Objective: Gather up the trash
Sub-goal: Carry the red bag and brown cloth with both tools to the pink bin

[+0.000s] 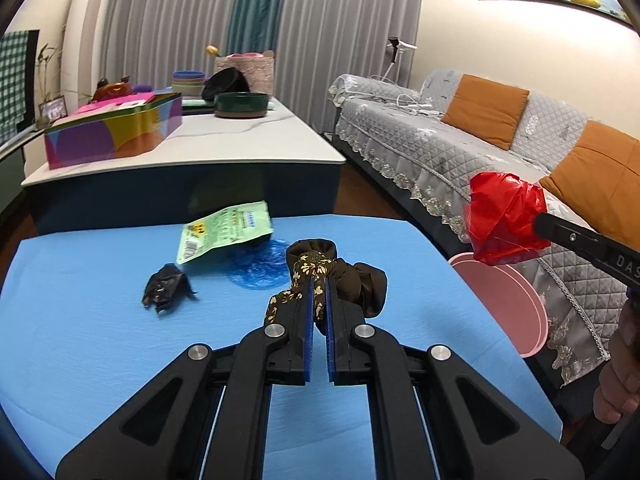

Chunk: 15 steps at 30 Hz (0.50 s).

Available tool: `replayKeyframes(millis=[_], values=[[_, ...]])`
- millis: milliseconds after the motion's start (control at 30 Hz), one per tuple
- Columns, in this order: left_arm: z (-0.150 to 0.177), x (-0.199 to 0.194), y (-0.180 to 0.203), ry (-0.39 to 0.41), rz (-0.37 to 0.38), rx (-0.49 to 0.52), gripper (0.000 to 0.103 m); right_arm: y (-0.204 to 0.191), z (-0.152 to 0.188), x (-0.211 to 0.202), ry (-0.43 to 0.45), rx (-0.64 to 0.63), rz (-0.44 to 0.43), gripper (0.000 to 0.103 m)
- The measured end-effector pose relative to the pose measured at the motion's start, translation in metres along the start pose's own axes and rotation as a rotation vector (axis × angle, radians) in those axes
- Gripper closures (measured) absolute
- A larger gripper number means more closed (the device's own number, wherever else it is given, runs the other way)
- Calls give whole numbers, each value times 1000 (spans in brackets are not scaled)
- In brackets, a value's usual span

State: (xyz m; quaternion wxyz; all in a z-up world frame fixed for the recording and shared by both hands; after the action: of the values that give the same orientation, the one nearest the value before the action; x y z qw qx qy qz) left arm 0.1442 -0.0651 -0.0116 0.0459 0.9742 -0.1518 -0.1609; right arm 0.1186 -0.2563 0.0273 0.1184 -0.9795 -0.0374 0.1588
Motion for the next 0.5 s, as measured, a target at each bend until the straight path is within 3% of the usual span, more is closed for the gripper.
replayKeyframes(millis=[500], values=[[4, 10, 50, -14, 67, 16, 98, 66, -13, -16, 47, 34, 117, 86]])
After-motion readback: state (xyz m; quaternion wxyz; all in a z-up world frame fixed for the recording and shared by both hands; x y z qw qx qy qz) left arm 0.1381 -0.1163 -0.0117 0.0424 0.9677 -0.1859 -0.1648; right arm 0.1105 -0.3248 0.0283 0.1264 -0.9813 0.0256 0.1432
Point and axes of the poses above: each gripper's, at about its wrist camera, not at the fingertips, and x roughly the way its jaws point, y to its right, z to its underside, the point moved 8 cm from there along x, roughly the way its jaws point, and after that the axes turned 15 degrees about y, right-handed, at the moved point
